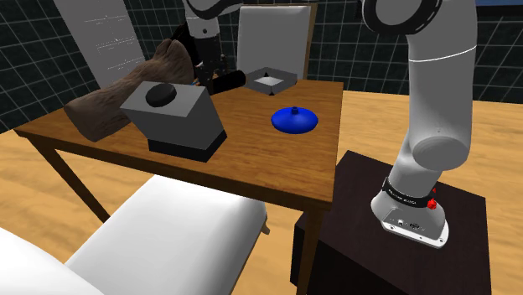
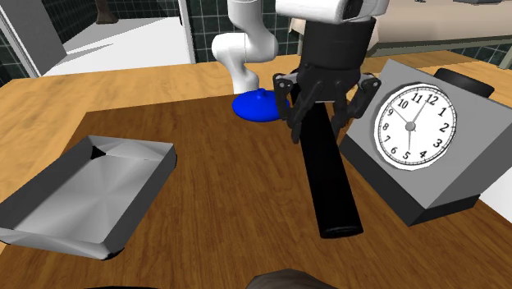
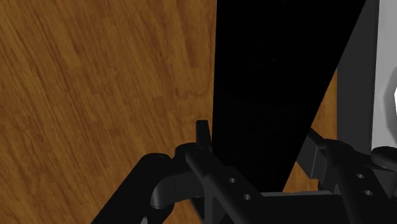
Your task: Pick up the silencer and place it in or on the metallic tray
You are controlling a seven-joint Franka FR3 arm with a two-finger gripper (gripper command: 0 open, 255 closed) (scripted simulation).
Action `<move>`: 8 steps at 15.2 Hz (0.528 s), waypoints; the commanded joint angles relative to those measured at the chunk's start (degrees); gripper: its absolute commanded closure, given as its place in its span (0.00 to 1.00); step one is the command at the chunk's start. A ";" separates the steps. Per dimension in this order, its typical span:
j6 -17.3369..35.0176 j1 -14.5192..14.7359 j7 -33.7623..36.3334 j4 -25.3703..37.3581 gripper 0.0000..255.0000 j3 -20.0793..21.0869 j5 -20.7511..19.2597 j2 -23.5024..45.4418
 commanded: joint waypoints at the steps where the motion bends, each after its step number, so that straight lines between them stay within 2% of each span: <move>1: -1.67 0.12 -0.03 1.99 1.00 0.02 -0.05 0.30; 4: -3.66 0.27 -0.07 4.39 1.00 0.03 -0.12 0.71; 8: -2.52 -3.41 -5.00 1.49 1.00 -1.47 0.65 -1.29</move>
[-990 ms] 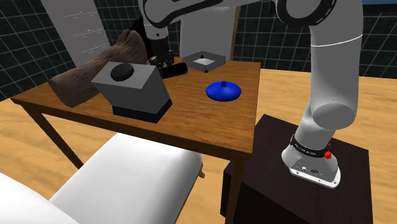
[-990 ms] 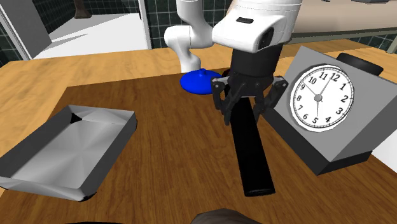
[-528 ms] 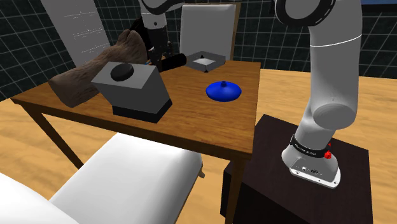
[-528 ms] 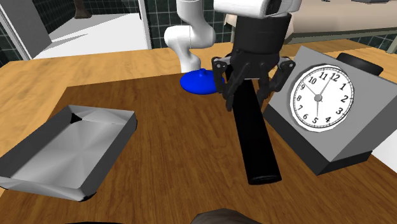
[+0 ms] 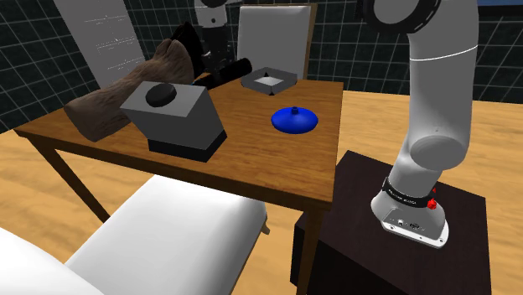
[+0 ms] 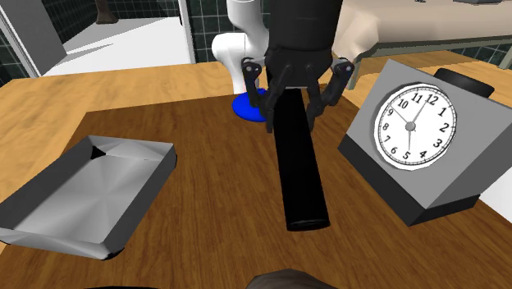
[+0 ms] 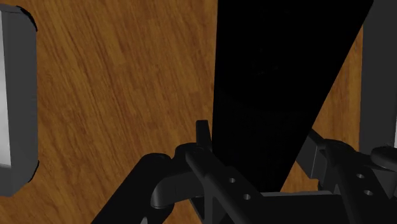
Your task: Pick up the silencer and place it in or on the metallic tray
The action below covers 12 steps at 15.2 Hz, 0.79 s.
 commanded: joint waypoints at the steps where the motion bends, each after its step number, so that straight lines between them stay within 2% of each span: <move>1: 0.45 -1.69 -2.34 -1.38 1.00 -0.71 0.37 -1.07; 7: 1.10 -6.77 -9.77 -2.44 1.00 -3.18 1.13 -1.79; 12: 0.89 -10.81 -15.88 -0.90 1.00 -5.26 1.60 -0.69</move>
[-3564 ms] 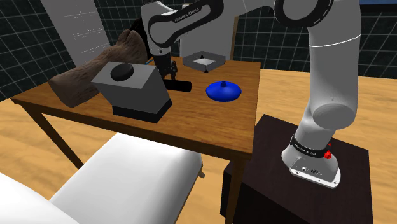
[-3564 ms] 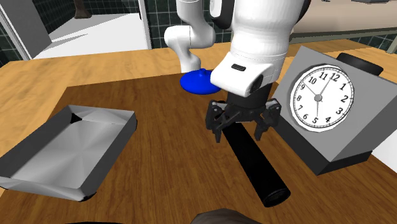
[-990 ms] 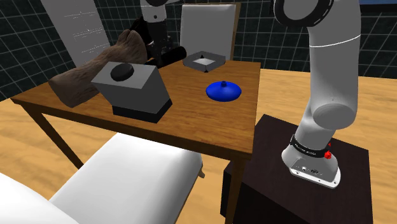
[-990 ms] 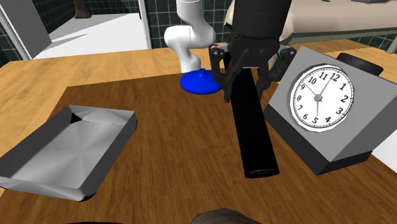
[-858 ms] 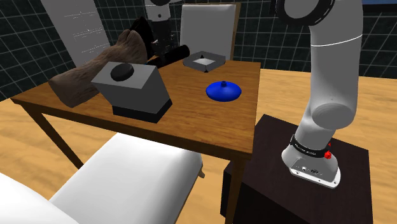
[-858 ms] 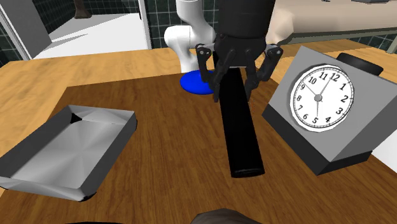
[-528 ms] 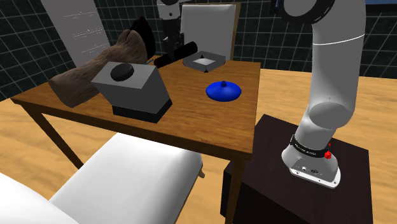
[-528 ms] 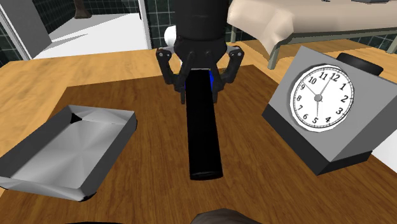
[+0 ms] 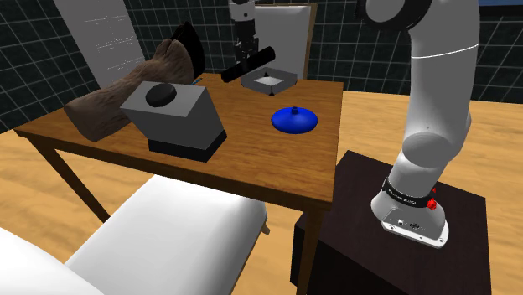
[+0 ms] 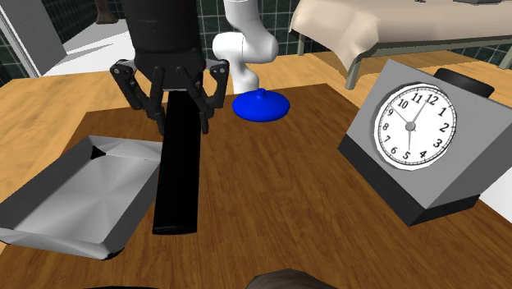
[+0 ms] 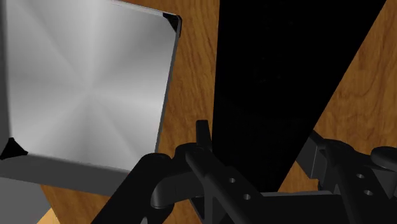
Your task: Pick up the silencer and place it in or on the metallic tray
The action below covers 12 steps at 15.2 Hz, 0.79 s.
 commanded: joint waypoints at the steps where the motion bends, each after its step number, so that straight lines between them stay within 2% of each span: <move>1: 0.04 -1.75 -2.62 0.11 1.00 -0.83 0.26 0.02; 7: -1.50 -6.53 -9.71 5.79 1.00 -3.08 0.79 3.90; 10: -2.93 -8.93 -13.13 10.33 1.00 -4.07 1.09 6.92; 11: -4.00 -10.26 -15.00 13.54 1.00 -4.59 1.28 8.99; 12: -3.02 -10.30 -14.96 12.23 1.00 -4.56 1.27 8.66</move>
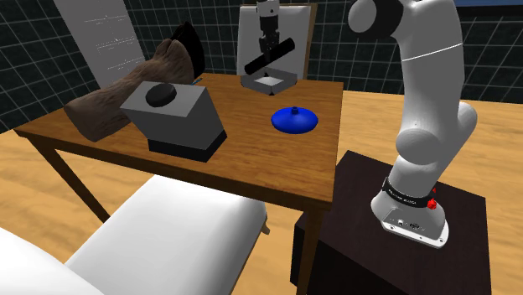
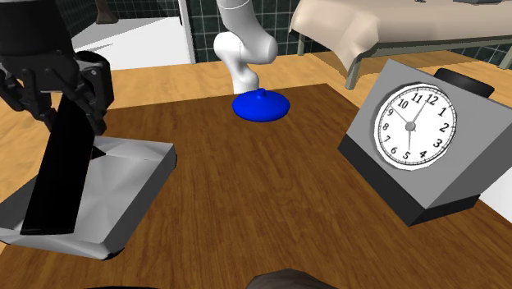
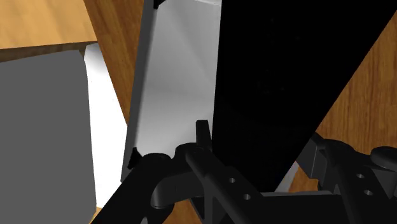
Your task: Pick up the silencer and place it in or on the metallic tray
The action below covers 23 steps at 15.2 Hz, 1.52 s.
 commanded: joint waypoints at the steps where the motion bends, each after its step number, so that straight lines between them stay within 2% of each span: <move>1: 0.95 -0.58 -0.83 -0.18 1.00 -0.19 0.06 0.68; 12: 10.07 -0.69 -0.58 -10.88 1.00 -0.19 0.05 -0.90; 20: 10.07 -0.69 -0.58 -10.88 1.00 -0.19 0.05 -0.90; 21: 10.07 -0.68 -0.58 -10.87 0.00 -0.19 0.05 -0.89; 23: 10.09 -0.69 -0.58 -10.90 0.00 -0.19 0.05 -0.91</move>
